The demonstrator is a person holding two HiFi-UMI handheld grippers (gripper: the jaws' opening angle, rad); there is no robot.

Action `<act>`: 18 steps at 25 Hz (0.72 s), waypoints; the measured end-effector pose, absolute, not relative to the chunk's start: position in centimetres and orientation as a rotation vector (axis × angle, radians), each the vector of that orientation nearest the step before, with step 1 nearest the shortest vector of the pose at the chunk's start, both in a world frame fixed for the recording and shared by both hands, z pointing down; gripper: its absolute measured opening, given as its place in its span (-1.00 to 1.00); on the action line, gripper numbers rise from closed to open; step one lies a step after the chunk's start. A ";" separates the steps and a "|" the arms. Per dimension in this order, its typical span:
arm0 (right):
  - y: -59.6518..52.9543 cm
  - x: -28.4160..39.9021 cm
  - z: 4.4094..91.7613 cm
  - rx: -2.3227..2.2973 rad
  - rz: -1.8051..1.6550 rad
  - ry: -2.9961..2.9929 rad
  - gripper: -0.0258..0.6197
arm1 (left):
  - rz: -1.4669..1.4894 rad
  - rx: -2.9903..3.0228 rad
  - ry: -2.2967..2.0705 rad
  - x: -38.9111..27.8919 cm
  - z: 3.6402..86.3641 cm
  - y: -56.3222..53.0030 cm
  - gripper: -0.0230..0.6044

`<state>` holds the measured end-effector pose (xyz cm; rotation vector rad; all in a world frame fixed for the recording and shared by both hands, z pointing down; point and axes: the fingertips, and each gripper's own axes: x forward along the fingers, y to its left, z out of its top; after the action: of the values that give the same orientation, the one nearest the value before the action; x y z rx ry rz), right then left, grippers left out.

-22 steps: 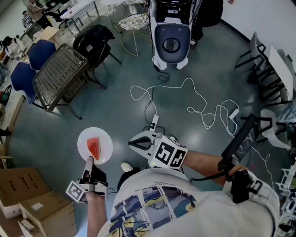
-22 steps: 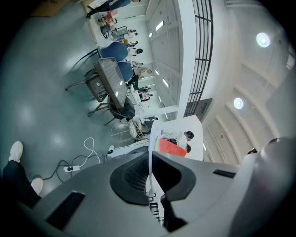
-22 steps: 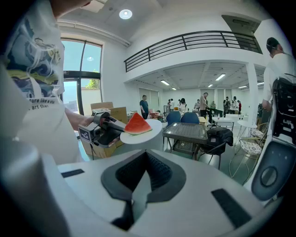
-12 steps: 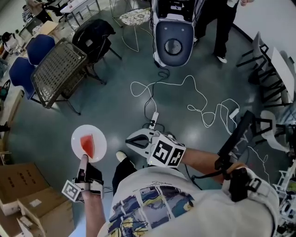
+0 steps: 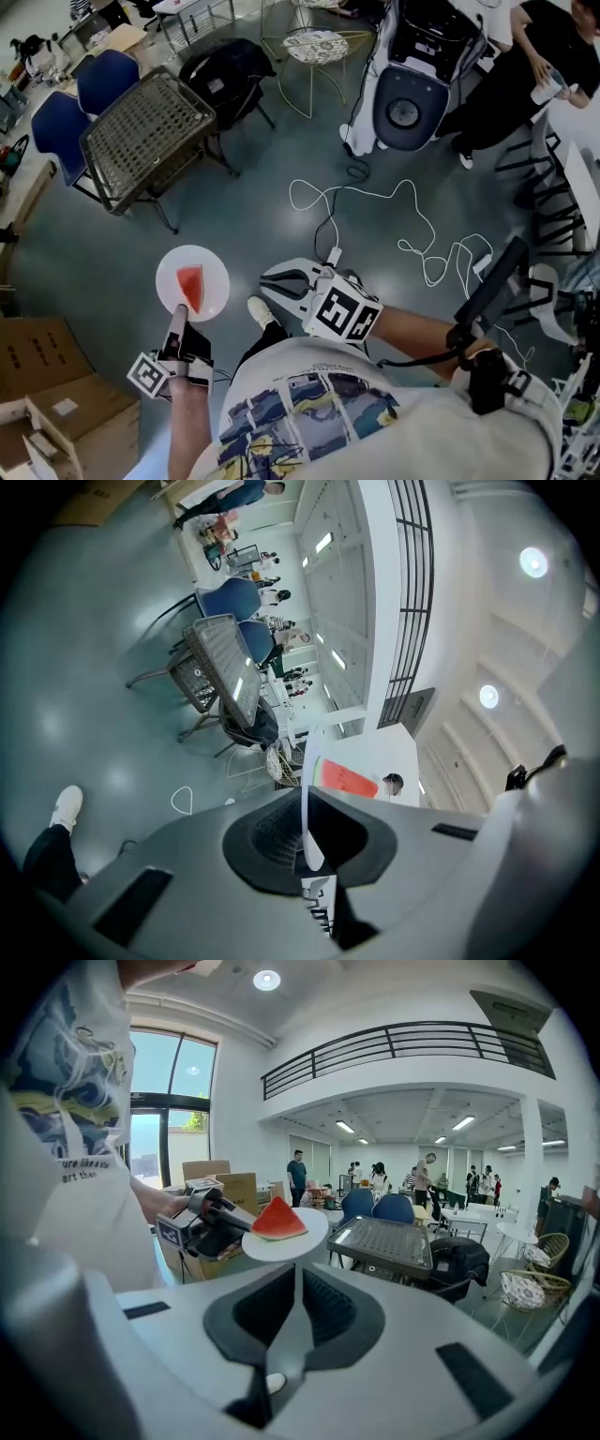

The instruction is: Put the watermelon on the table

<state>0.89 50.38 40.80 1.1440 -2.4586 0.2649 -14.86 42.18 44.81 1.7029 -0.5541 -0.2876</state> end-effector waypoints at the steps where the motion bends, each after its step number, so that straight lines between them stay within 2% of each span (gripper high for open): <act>1: 49.1 0.8 40.6 1.141 0.259 -2.459 -0.88 | -0.284 1.709 -0.551 -14.8 44.7 41.1 -0.88; 8: 40.6 -1.8 40.2 1.171 0.255 -2.481 -0.87 | -0.262 1.720 -0.513 -15.1 44.3 33.7 -0.88; 11: 37.7 -2.5 40.0 1.188 0.258 -2.482 -0.78 | -0.257 1.714 -0.505 -15.3 44.6 30.7 -0.88; 18: 31.9 1.0 41.4 1.198 0.292 -2.478 -0.73 | -0.294 1.667 -0.514 -12.7 45.7 24.2 -0.88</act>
<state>0.96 31.91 41.44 1.1980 -2.4779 0.2924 -12.73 24.22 45.68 1.6670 -0.5137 -0.2936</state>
